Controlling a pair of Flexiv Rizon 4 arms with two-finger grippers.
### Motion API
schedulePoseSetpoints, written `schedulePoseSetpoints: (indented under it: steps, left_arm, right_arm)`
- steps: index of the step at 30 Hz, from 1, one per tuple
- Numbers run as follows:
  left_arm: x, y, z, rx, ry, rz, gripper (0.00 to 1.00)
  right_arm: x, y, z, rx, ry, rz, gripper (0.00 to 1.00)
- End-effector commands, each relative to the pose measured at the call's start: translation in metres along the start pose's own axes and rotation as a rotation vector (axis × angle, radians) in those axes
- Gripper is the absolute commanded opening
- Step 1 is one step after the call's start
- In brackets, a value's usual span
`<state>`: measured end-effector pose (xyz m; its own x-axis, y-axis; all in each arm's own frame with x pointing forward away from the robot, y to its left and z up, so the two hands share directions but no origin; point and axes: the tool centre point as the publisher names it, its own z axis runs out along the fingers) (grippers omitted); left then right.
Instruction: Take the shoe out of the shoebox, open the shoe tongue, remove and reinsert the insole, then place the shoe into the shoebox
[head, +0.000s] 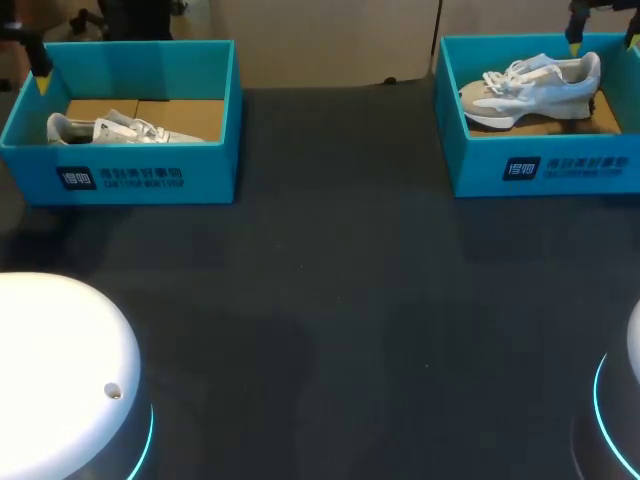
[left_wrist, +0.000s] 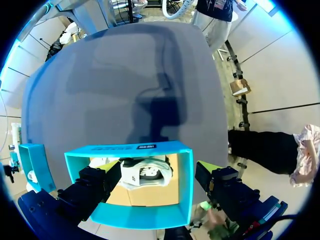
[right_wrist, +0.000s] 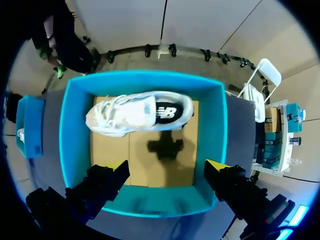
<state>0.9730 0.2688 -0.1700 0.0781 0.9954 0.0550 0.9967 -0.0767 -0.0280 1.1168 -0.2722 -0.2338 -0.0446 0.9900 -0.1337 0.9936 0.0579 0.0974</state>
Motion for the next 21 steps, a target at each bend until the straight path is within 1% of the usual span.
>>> schedulePoseSetpoints:
  steps: [1, 4, 7, 9, 10, 21]
  left_arm:
    - [0.0, -0.002, -0.001, -0.002, 0.003, 0.0, 1.0]
    - [0.0, -0.002, -0.001, -0.002, 0.003, 0.0, 1.0]
    - [0.0, -0.002, -0.001, -0.002, 0.003, 0.0, 1.0]
    - [0.0, -0.002, -0.001, -0.002, 0.003, 0.0, 1.0]
    - [0.0, -0.002, -0.001, -0.002, 0.003, 0.0, 1.0]
    - [0.0, -0.002, -0.001, -0.002, 0.003, 0.0, 1.0]
  right_arm:
    - [0.004, 0.025, 0.01, 0.027, -0.023, -0.014, 1.0]
    - [0.002, 0.036, 0.019, 0.032, -0.036, -0.023, 1.0]
    - [0.001, 0.043, 0.025, 0.026, -0.035, -0.037, 1.0]
    - [0.0, 0.048, 0.03, 0.023, -0.054, -0.037, 1.0]
    - [-0.002, 0.05, 0.031, 0.026, -0.043, -0.04, 1.0]
    - [-0.008, 0.063, 0.049, 0.042, -0.052, -0.054, 1.0]
